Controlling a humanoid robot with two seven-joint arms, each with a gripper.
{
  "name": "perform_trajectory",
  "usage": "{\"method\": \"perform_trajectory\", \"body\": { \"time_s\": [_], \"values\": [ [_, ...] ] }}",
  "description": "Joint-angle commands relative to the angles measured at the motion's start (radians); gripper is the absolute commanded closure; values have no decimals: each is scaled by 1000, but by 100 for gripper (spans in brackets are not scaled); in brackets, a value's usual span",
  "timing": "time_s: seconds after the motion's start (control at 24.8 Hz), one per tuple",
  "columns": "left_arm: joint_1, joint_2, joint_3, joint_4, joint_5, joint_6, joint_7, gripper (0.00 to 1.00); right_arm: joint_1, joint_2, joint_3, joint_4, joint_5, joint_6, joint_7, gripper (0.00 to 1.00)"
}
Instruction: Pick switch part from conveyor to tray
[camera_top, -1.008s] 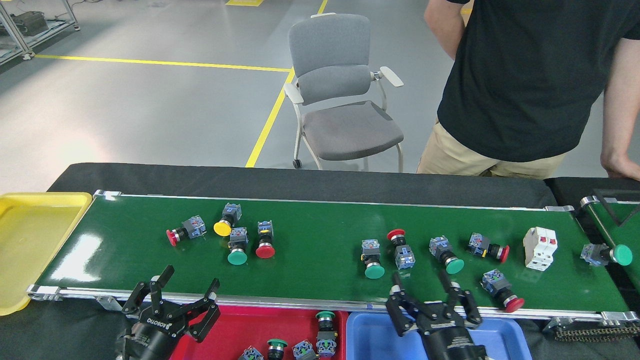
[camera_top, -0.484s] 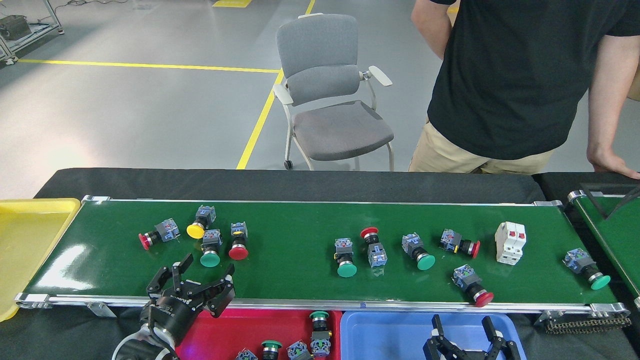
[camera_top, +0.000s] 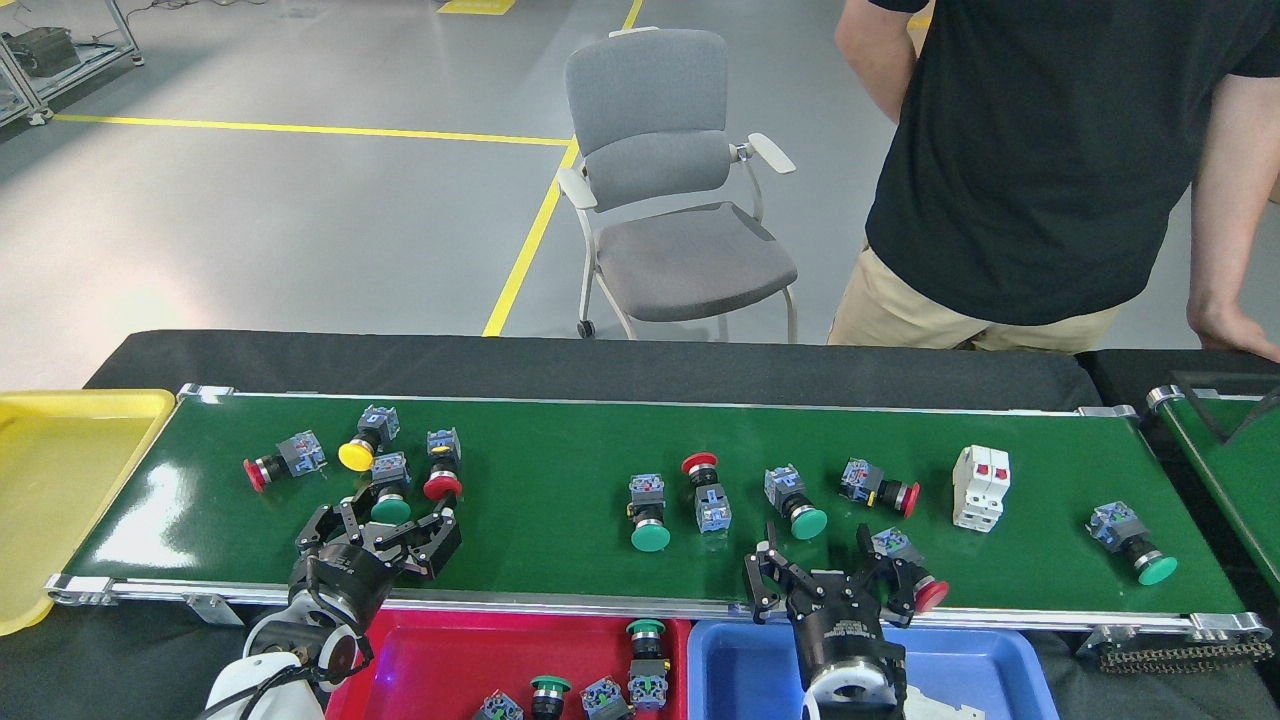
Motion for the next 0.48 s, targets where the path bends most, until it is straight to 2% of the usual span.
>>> {"method": "perform_trajectory", "body": {
  "time_s": [0.0, 0.04, 0.08, 0.12, 0.16, 0.2, 0.44],
  "values": [
    [-16, 7, -2, -3, 0, -8, 18, 35, -53, 19, 11, 51, 0, 10, 19, 2],
    [-12, 8, -2, -3, 7, -17, 26, 60, -75, 19, 27, 74, 0, 10, 21, 6],
    [-10, 8, -2, -3, 10, -27, 27, 80, -92, 19, 42, 91, -1, 10, 22, 13],
    [-12, 8, 3, -1, 10, -36, 27, 82, -98, 19, 50, 98, -1, 10, 25, 21],
    [-10, 8, 3, -1, 12, -42, 27, 88, -102, 19, 50, 98, -6, 7, 31, 50],
    [-9, 7, 3, -3, 12, -42, 27, 89, -105, 19, 53, 100, -17, 1, 36, 89],
    [21, 7, -2, -28, 20, -45, 29, 93, -101, 15, 54, 83, -24, -31, 36, 94]
  ]
}}
